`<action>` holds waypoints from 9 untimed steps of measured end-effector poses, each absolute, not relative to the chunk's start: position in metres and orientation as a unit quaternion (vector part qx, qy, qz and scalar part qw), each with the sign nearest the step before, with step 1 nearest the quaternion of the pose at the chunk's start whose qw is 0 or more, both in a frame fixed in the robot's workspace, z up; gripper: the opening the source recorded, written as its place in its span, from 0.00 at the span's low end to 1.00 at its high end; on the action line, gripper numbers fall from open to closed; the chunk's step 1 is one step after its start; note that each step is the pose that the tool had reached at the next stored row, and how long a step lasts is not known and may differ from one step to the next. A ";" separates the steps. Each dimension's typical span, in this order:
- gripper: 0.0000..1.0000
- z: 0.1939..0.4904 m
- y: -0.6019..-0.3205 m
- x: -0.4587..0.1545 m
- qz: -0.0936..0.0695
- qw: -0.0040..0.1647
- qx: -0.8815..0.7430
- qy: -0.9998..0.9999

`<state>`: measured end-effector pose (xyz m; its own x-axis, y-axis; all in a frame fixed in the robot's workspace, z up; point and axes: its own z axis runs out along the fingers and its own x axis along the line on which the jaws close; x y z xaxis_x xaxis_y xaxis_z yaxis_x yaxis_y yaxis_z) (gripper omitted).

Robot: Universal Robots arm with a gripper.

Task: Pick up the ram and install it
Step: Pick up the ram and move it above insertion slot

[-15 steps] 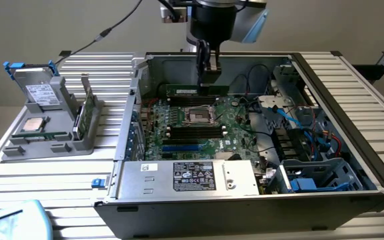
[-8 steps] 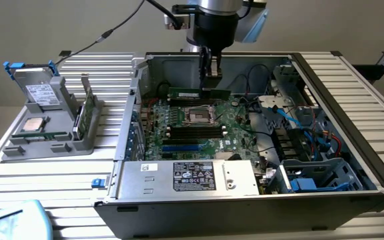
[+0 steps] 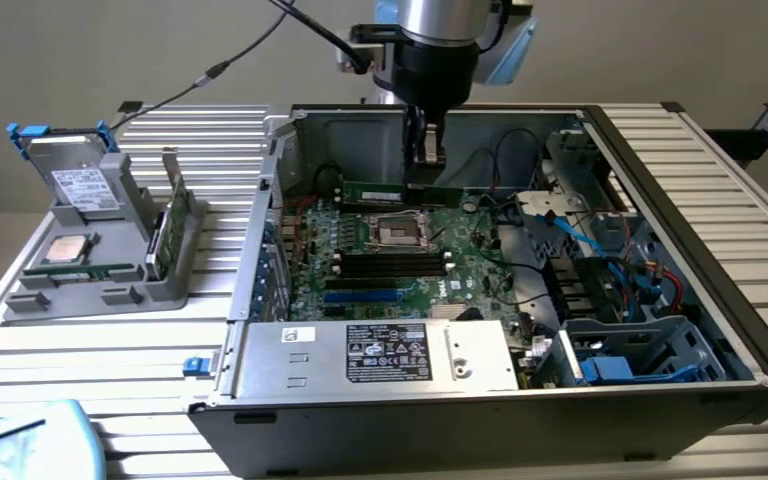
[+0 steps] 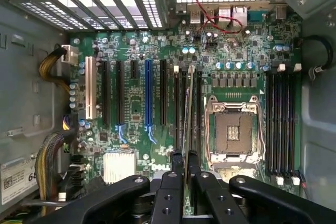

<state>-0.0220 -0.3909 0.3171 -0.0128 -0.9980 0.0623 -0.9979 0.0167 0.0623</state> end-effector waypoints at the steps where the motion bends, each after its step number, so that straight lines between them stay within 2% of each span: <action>1: 0.14 0.315 -0.389 -0.022 0.000 0.044 0.701 -0.712; 9: 0.14 0.305 -0.376 -0.022 0.004 0.045 0.701 -0.712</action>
<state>-0.0219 -0.3763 0.3054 -0.0131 -0.9976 0.0686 -0.9982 0.0170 0.0574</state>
